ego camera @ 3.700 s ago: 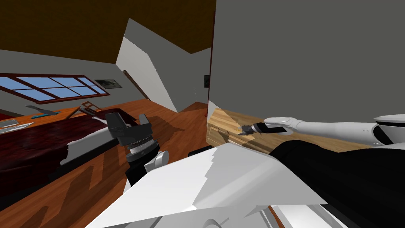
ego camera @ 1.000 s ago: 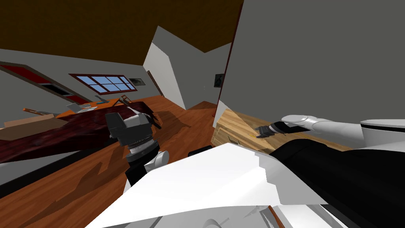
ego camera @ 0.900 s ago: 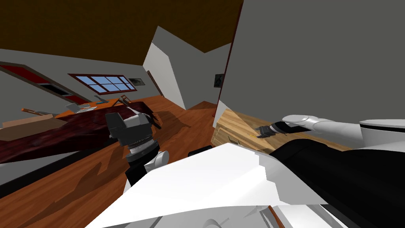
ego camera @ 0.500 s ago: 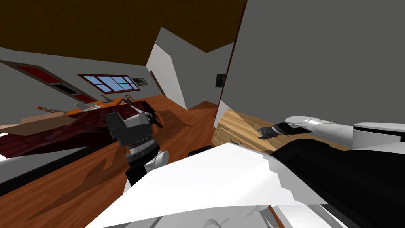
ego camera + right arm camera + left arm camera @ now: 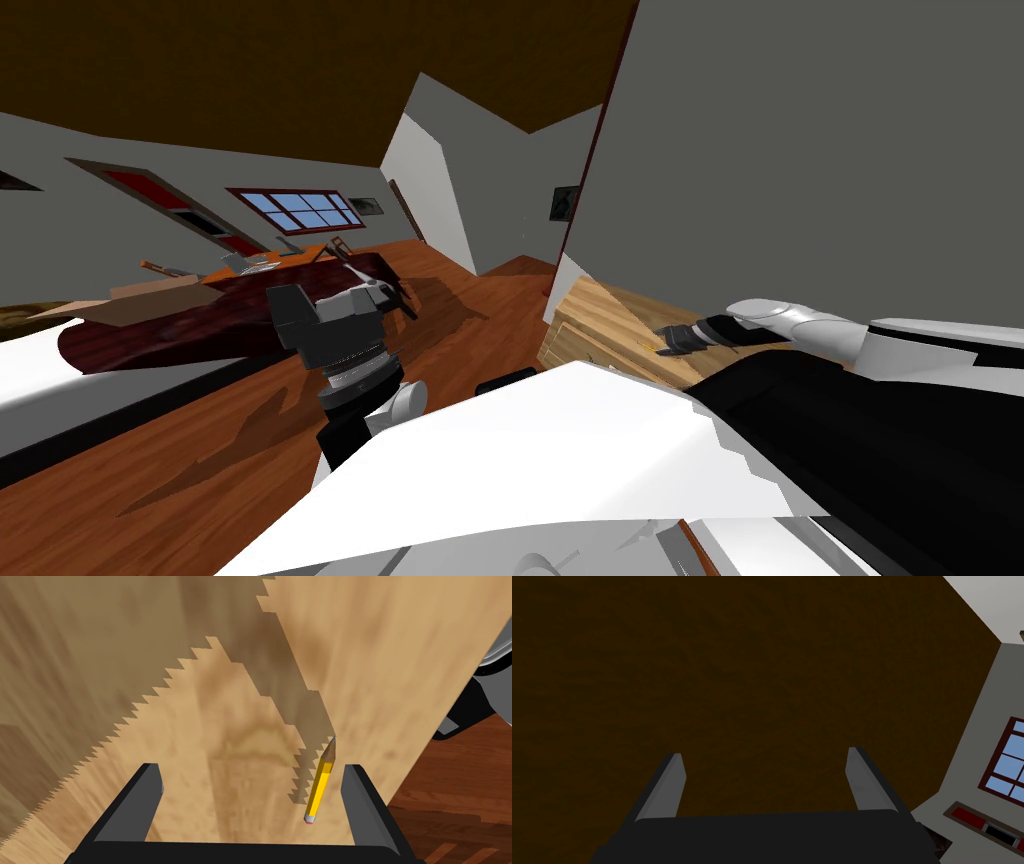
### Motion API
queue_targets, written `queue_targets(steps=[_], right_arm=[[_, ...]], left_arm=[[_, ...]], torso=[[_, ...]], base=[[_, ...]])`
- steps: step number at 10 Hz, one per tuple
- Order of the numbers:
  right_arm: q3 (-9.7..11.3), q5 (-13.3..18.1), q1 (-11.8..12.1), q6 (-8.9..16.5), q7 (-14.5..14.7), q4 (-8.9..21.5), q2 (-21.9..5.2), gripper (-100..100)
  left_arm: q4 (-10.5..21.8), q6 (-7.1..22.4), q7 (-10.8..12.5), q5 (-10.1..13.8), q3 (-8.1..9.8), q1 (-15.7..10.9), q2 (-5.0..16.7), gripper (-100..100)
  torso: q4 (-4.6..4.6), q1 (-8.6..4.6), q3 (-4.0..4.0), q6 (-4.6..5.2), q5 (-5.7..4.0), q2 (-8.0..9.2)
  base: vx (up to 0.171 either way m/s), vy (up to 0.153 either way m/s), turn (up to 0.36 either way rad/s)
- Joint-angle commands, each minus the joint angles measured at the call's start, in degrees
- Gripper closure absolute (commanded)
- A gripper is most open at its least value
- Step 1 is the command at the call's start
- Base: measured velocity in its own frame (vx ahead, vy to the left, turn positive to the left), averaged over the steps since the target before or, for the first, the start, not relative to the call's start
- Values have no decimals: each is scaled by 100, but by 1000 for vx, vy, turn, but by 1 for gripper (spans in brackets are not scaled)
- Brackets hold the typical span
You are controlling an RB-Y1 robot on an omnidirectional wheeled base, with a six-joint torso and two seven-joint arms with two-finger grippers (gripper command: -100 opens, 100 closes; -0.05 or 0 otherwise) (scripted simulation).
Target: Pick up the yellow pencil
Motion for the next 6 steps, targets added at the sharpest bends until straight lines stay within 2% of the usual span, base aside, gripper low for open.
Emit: queue_targets(steps=[1, 2, 4, 5, 6], right_arm=[[-44, 95, -59, -160, 43, 286, 111, -100], [-106, 337, -305, -454, 162, 575, 387, -100], [-106, 337, -305, -469, 162, 934, 387, -100], [-106, 337, -305, -469, 162, 934, 387, -100], [-167, 579, -551, -777, 280, 1288, 663, -100]], left_arm=[[0, 0, 0, 0, 0, 0, 0, 0], [0, 0, 0, 0, 0, 0, 0, 0], [0, 0, 0, 0, 0, 1, 0, 0], [0, 0, 0, 0, 1, 1, 0, 0], [0, 0, 0, 0, 1, 1, 0, 0]], torso=[[0, 0, 0, 0, 0, 0], [1, 3, 2, 5, 3, 2], [0, 8, 3, 9, 1, 5], [0, -3, 3, 14, -3, 6], [0, -9, 2, 12, -5, 5]], base=[[-20, 36, 102], [-26, 59, 179], [-12, 28, 35], [3, 0, -25], [-13, 20, 141]])
